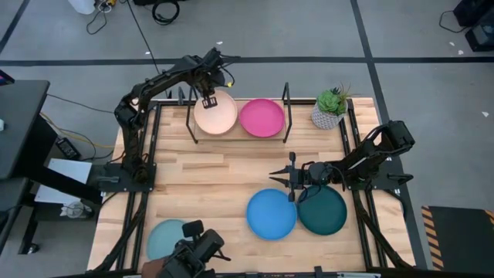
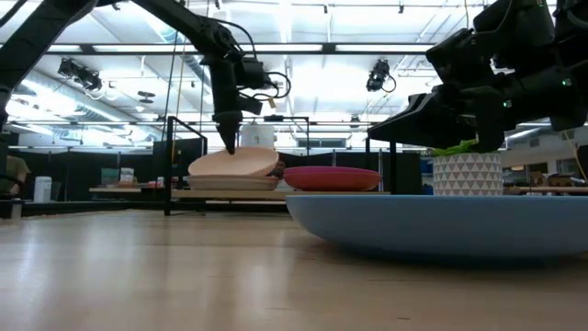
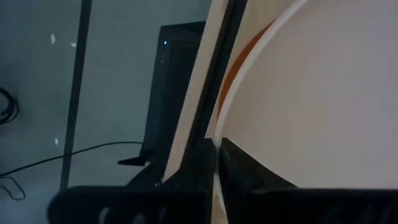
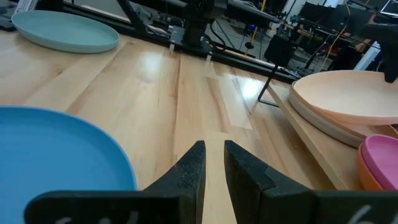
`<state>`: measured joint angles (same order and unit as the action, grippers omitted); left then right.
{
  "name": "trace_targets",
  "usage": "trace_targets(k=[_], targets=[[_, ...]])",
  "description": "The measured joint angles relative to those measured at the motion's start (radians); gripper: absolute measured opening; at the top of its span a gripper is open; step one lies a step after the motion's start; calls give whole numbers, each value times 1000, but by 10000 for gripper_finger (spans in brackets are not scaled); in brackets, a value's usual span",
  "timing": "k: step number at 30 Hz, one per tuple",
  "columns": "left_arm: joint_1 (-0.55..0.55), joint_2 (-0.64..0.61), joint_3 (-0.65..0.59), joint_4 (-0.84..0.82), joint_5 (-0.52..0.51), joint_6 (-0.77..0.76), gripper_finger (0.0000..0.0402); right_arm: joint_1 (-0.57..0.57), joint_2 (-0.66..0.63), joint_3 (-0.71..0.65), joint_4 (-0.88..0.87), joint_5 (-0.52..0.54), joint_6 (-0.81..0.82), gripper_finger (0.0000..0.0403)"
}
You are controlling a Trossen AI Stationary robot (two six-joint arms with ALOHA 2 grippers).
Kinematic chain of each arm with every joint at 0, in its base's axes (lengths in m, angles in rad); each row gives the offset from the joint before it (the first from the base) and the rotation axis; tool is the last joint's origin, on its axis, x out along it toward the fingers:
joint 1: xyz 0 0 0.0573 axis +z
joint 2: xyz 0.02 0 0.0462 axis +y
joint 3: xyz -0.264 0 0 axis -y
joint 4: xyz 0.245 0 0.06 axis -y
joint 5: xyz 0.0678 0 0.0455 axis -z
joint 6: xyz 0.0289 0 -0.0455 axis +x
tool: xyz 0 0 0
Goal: Place and stack plates onto a shelf
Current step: Stack the white plate on top of the light brown plate
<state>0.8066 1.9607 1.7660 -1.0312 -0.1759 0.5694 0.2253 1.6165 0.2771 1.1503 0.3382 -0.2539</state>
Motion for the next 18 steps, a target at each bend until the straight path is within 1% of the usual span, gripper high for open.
trace_targets(k=[4, 7, 10, 12, 13, 16, 18], targets=[[-10, 3, 0, 6, 43, 3, 37, 0, 0, 0, -3, 0, 0, 65], [-22, 3, 0, 9, 39, 7, 71, 0, 0, 0, -4, 0, 0, 65], [-33, 3, 1, 11, -5, 19, 111, 0, 0, 0, -6, 0, 0, 65], [-37, 3, 13, 11, -7, 15, 134, 0, 0, 0, -8, 0, -2, 65], [-37, 2, 19, 12, 11, 8, 143, -1, 0, 0, -10, 0, -3, 65], [-51, -6, 22, 12, 133, -12, 158, -7, 0, 0, -25, 0, -7, 65], [-67, -4, 21, 19, 167, -37, 158, -13, 0, 0, -29, 0, -7, 65]])
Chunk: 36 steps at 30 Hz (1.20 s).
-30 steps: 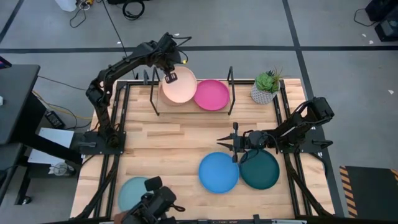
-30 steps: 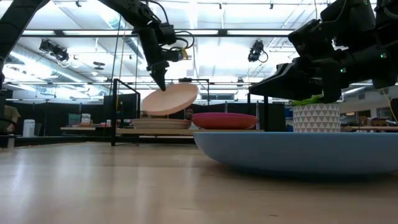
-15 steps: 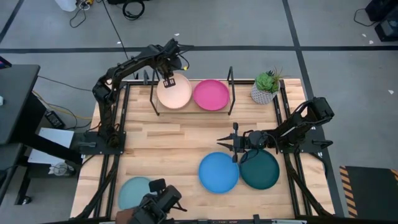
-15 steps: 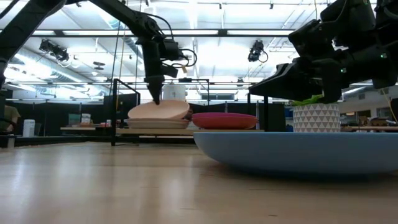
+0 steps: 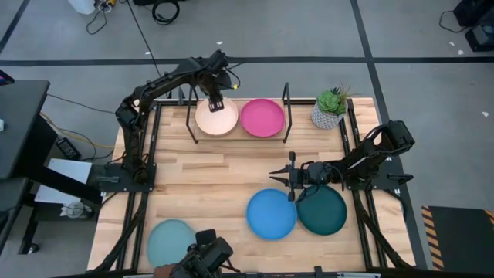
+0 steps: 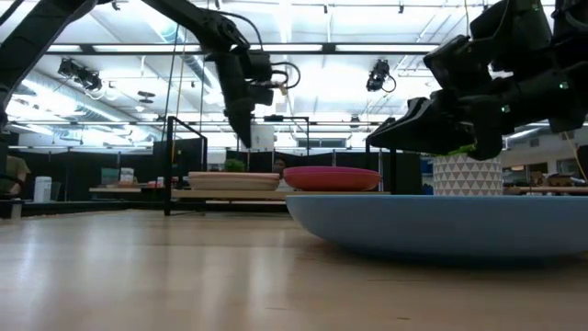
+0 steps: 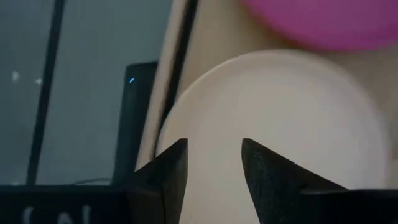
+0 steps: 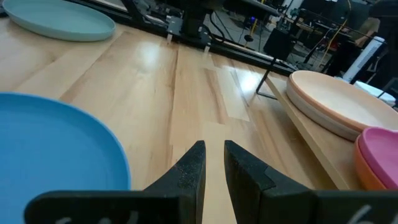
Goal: Place and stack plates onto a shelf
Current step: Stack the white plate on top of the light brown plate, then stack the blue plate on top of the pink plate
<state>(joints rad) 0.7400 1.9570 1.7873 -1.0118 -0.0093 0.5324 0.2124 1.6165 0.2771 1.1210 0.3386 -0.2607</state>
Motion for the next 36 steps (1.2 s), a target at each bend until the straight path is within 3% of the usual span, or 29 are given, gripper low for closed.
trace_targets(k=[7, 10, 18, 25, 28, 33, 36], targets=[[-35, 62, -78, 285, -66, -109, 151, -6, 0, 0, 1, 0, -12, 65], [-46, 88, -79, 306, -126, -107, 151, -6, 0, 0, -1, 0, -15, 65], [-47, 134, -80, 304, -136, -128, 151, -5, 0, 0, 0, 0, -20, 65], [-57, 89, -80, 296, -168, -119, 150, -4, 0, 0, 0, 0, -19, 65], [-75, 42, -79, 243, -84, -119, 150, -4, 0, 0, -2, 0, -22, 65], [-153, -7, -78, 41, 315, -207, 150, -5, 0, 0, -41, 4, -51, 65], [-244, -2, -80, -92, 345, -286, 150, -8, 0, 0, -47, 8, -85, 65]])
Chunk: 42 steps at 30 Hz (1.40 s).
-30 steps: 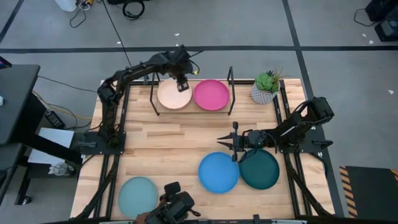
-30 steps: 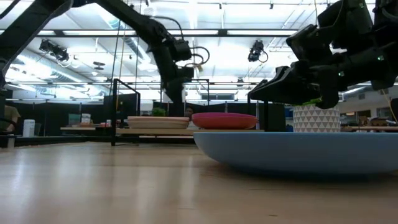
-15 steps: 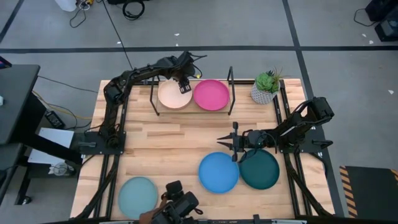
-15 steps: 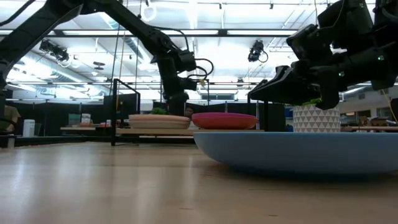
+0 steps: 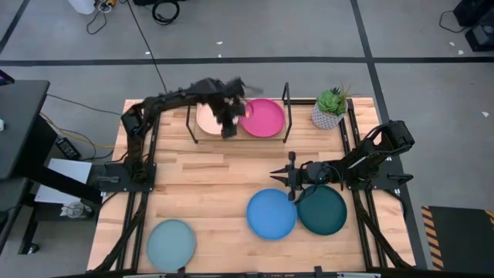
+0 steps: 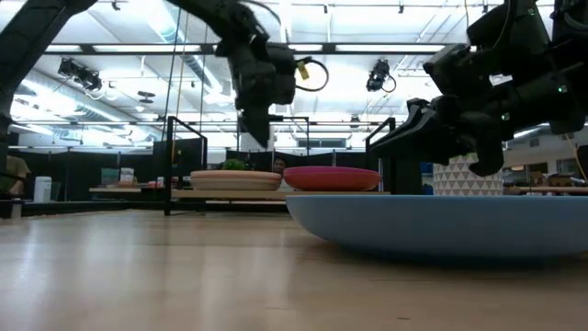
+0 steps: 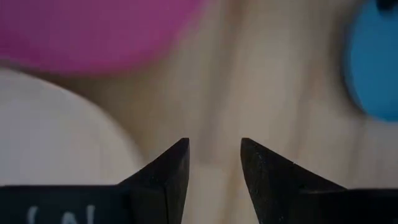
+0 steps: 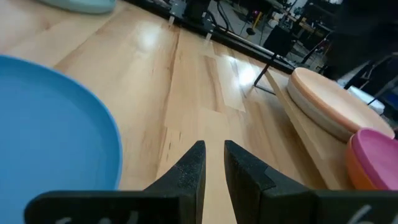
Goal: Place and stack plates onto a shelf
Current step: Stack the blue plate on top of the pink plate
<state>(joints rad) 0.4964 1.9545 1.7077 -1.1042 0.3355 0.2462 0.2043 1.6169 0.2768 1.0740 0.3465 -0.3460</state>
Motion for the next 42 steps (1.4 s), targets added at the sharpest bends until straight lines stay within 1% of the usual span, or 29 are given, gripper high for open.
trace_targets(k=[1, 4, 6, 9, 13, 15, 17, 20, 22, 24, 28, 31, 33, 37, 42], targets=[[-37, 5, 0, -21, -17, -28, 150, 0, 0, 0, 0, 0, -14, 65], [-149, 14, 0, -8, -73, -126, 150, 0, 0, 0, 8, 13, -59, 65], [-222, 20, 0, 32, -102, -194, 150, 1, 0, 0, 17, 58, -74, 65], [-319, 24, 0, 65, -165, -295, 150, 7, -1, 0, 35, 154, -83, 65], [-437, 24, 0, 139, -314, -479, 150, 28, -1, 0, 26, 297, -130, 65], [-487, 24, 0, 169, -357, -580, 150, 45, -1, 0, 24, 398, -163, 65], [-532, 24, 0, 172, -380, -670, 150, 66, -1, 0, 25, 509, -199, 65], [-586, 37, 1, 170, -386, -757, 150, 96, -1, 0, 44, 661, -255, 65], [-611, 52, 0, 172, -387, -800, 150, 112, -1, 0, 83, 731, -295, 65], [-628, 69, 0, 210, -390, -842, 150, 126, -1, -6, 145, 774, -333, 64], [-647, 117, 0, 291, -380, -875, 150, 151, -2, -52, 280, 775, -394, 64], [-654, 136, 1, 338, -348, -891, 150, 168, -6, -95, 366, 736, -418, 64], [-654, 149, 1, 359, -331, -892, 150, 175, -8, -116, 404, 684, -421, 64], [-653, 187, 0, 357, -320, -892, 150, 184, -11, -140, 425, 604, -419, 64], [-653, 238, 0, 358, -313, -884, 150, 184, -11, -140, 425, 594, -415, 64]])
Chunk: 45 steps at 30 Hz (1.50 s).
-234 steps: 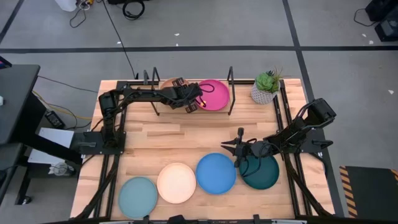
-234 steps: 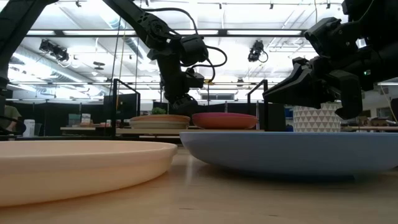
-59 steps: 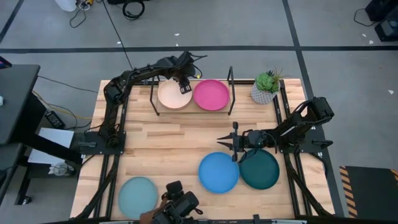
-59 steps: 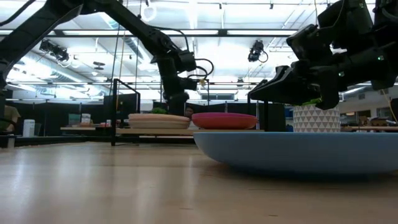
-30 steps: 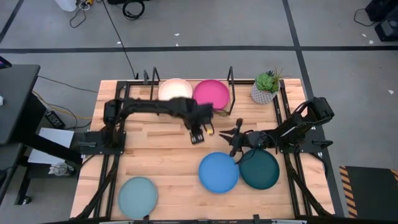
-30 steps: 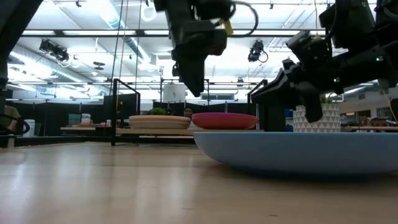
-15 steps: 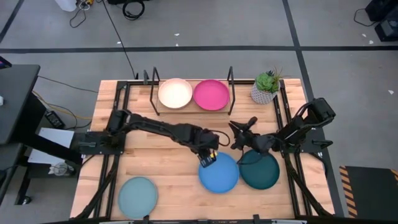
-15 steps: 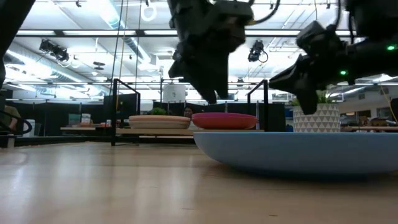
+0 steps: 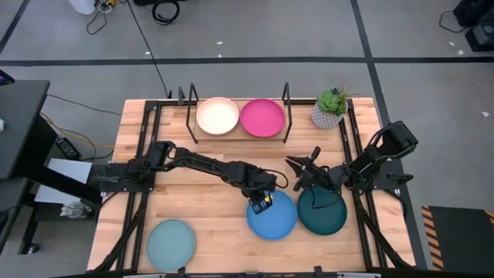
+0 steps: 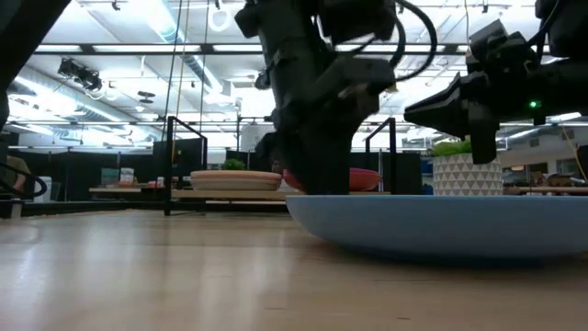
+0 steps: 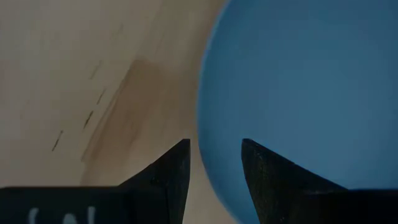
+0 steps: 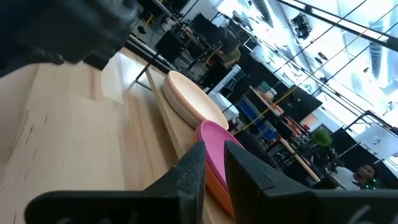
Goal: Place and stack plates onto a shelf
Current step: Stack the blue plate on top of the pink plate
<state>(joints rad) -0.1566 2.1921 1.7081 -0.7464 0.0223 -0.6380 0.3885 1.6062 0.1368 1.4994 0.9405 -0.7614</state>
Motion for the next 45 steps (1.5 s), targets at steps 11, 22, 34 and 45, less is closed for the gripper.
trace_targets(k=[11, 22, 34, 45], targets=[[9, 14, 0, -16, 22, 110, 35, 2, 0, 0, -3, 0, 29, 64], [151, -119, -1, -137, 85, 256, 14, 44, 1, 8, -46, -100, 208, 64], [443, -298, -1, -260, 100, 423, 13, 109, 1, 10, -147, -275, 453, 64], [694, -308, 52, -112, 47, 500, 12, 105, 5, 95, -355, -401, 629, 42]])
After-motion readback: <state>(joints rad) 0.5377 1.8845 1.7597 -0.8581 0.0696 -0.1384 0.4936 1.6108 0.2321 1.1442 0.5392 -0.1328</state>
